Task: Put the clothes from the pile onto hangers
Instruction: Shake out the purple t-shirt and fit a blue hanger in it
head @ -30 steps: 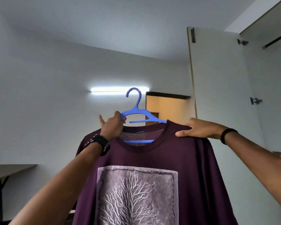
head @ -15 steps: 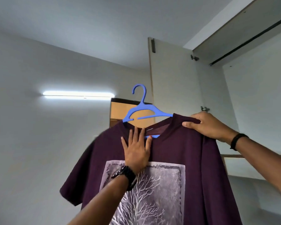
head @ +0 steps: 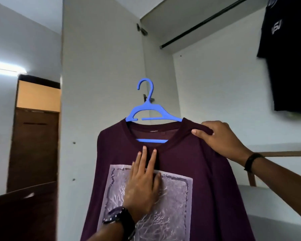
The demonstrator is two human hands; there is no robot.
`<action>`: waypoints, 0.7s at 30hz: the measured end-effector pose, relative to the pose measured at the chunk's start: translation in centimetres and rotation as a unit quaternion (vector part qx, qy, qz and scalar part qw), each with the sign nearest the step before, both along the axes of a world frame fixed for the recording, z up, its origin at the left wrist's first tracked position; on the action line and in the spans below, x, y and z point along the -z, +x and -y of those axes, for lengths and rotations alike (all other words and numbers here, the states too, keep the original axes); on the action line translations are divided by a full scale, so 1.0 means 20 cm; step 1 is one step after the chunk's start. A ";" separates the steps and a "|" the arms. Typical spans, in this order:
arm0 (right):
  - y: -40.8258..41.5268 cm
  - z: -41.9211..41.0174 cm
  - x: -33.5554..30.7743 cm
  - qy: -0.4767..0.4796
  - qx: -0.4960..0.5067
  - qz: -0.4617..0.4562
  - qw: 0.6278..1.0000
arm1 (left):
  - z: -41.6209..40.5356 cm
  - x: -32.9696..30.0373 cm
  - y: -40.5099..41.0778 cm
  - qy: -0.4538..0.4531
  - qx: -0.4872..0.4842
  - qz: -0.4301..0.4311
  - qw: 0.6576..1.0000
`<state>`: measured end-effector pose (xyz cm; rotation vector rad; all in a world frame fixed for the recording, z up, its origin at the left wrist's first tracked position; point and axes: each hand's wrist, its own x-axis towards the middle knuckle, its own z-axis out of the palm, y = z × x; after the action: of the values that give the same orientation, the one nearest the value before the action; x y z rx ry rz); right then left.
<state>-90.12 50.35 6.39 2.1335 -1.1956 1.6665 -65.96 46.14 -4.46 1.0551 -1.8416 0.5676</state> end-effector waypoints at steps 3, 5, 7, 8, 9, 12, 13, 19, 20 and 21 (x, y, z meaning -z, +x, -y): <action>-0.08 0.17 -0.13 -0.025 0.003 0.007 1.000 | 0.23 -0.08 -0.12 0.036 0.053 -0.038 0.997; -0.12 0.23 -0.23 -0.041 0.015 0.002 0.999 | 0.32 -0.21 -0.19 0.043 0.073 -0.046 0.995; -0.20 0.29 -0.36 -0.045 0.036 0.004 0.998 | 0.41 -0.40 -0.26 0.060 0.096 -0.069 0.991; -0.26 0.31 -0.47 -0.045 0.049 0.002 0.998 | 0.45 -0.53 -0.31 0.066 0.107 -0.079 0.989; -0.30 0.32 -0.56 -0.041 0.060 -0.003 0.997 | 0.48 -0.65 -0.36 0.071 0.118 -0.083 0.987; -0.44 0.31 -0.96 -0.034 0.086 -0.023 0.995 | 0.52 -1.07 -0.49 0.086 0.173 -0.066 0.979; -0.48 0.31 -1.14 -0.039 0.101 -0.030 0.994 | 0.53 -1.24 -0.54 0.097 0.194 -0.064 0.974; -0.58 0.14 -1.99 -0.096 0.201 -0.090 0.971 | 0.52 -2.10 -0.75 0.097 0.255 -0.106 0.956; -0.59 0.10 -2.09 -0.107 0.221 -0.099 0.964 | 0.51 -2.19 -0.78 0.097 0.264 -0.104 0.954; -0.60 0.05 -2.20 -0.118 0.242 -0.104 0.957 | 0.49 -2.30 -0.83 0.097 0.278 -0.106 0.950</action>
<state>-102.09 49.31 50.46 1.6523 -1.2530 1.2637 -82.55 36.38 41.51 0.6365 -1.9120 -0.0609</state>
